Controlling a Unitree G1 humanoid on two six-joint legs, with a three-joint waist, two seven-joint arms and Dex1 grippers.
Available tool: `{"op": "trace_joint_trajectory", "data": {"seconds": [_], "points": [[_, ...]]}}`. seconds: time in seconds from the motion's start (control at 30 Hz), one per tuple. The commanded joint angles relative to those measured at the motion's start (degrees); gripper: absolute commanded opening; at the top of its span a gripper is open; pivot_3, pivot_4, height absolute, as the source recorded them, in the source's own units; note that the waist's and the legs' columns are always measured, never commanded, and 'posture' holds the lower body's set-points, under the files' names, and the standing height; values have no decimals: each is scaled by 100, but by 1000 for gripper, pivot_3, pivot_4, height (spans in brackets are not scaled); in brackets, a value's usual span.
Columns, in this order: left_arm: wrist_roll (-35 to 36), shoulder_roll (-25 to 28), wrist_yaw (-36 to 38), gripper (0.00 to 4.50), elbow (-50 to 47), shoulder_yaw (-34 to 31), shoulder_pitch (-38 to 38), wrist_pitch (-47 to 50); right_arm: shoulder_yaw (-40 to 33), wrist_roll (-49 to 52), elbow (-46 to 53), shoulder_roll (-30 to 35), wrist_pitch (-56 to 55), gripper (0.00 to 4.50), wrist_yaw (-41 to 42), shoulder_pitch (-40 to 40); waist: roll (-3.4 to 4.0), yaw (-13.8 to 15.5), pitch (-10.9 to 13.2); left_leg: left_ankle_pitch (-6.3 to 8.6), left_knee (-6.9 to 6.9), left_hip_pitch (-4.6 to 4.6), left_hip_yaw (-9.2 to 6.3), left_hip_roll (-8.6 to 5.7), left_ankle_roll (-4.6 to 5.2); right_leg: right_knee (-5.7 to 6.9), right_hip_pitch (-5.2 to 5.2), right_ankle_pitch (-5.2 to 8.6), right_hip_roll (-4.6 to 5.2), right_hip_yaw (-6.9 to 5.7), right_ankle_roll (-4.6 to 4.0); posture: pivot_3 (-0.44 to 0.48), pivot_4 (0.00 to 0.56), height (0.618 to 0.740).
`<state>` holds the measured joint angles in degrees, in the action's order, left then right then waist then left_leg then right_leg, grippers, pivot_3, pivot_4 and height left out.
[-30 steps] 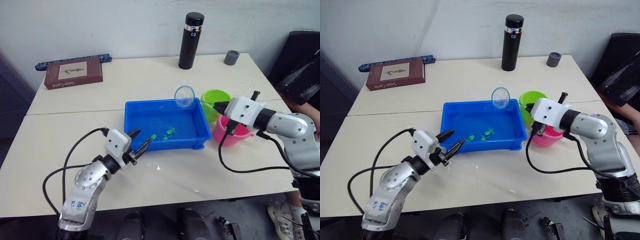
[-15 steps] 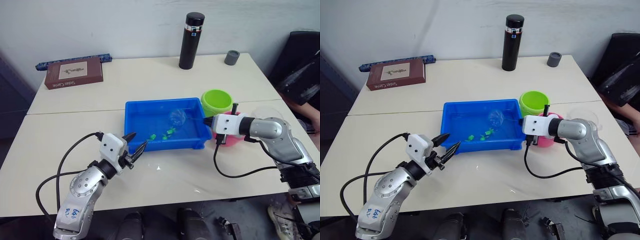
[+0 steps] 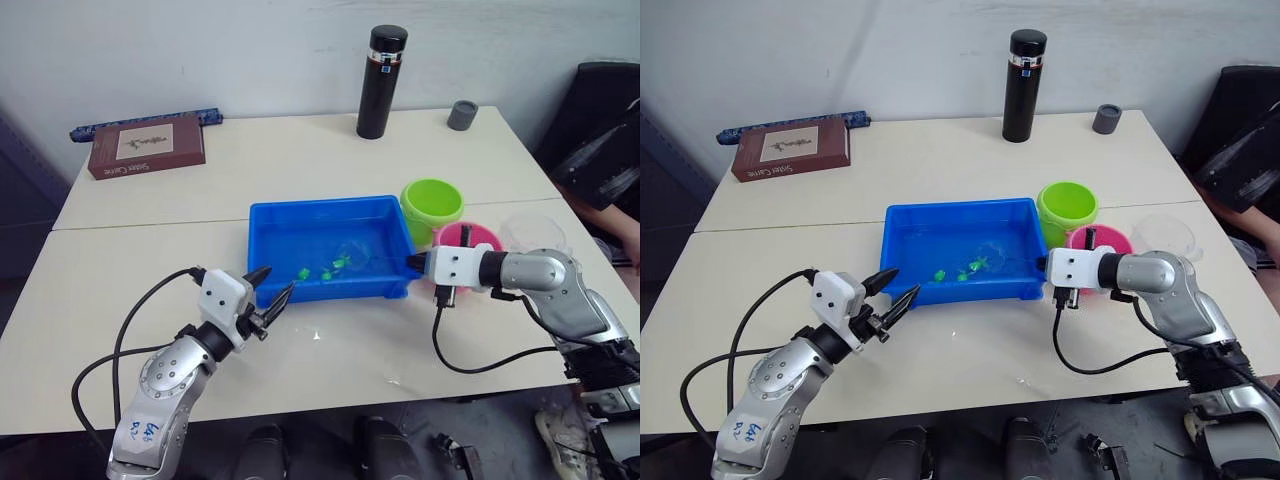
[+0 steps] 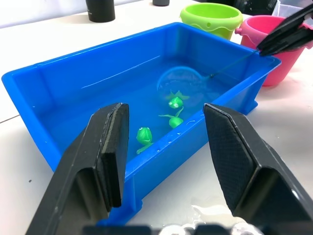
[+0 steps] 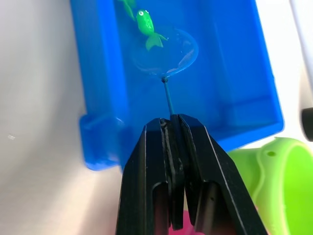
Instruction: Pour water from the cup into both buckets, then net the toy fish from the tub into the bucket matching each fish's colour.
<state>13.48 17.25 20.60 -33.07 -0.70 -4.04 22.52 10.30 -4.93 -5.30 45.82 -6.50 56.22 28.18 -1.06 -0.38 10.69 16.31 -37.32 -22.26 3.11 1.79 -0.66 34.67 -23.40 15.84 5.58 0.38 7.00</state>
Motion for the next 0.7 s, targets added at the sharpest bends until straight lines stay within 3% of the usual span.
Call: {"op": "trace_joint_trajectory", "data": {"seconds": [0.03, 0.47, 0.6, 0.7], "points": [[27, -10, -6, 2675, -129, 2, -5, -133, -208, 280, 390, 37, 454, 0, 119, -42, 0, 2, 0, 0, 0, 0, 0, 0, 0, 0, 0, 0, 0, 0, 0, 0, 150, 740], [9, 9, 27, 2675, -68, 29, 106, -118, -605, 1709, 1189, -63, 3629, 0, 374, 53, 0, 13, 0, 1, 1, -2, -4, 0, 0, 0, -1, 1, 4, -1, -2, 0, 150, 740], [15, 19, 29, 2675, -68, 29, 143, -87, -599, 1789, 1273, 29, 3807, 0, 432, 60, 0, 14, 0, 1, 1, -2, -4, 0, 0, 0, -1, 2, 3, -2, -3, 0, 150, 740], [18, 21, 27, 2675, -77, 39, 169, -56, -429, 1485, 1195, 141, 3271, 0, 455, 19, 0, 18, 0, 1, 1, -4, -4, -1, 0, -1, -1, 2, 3, -3, -3, 0, 150, 740]]}}
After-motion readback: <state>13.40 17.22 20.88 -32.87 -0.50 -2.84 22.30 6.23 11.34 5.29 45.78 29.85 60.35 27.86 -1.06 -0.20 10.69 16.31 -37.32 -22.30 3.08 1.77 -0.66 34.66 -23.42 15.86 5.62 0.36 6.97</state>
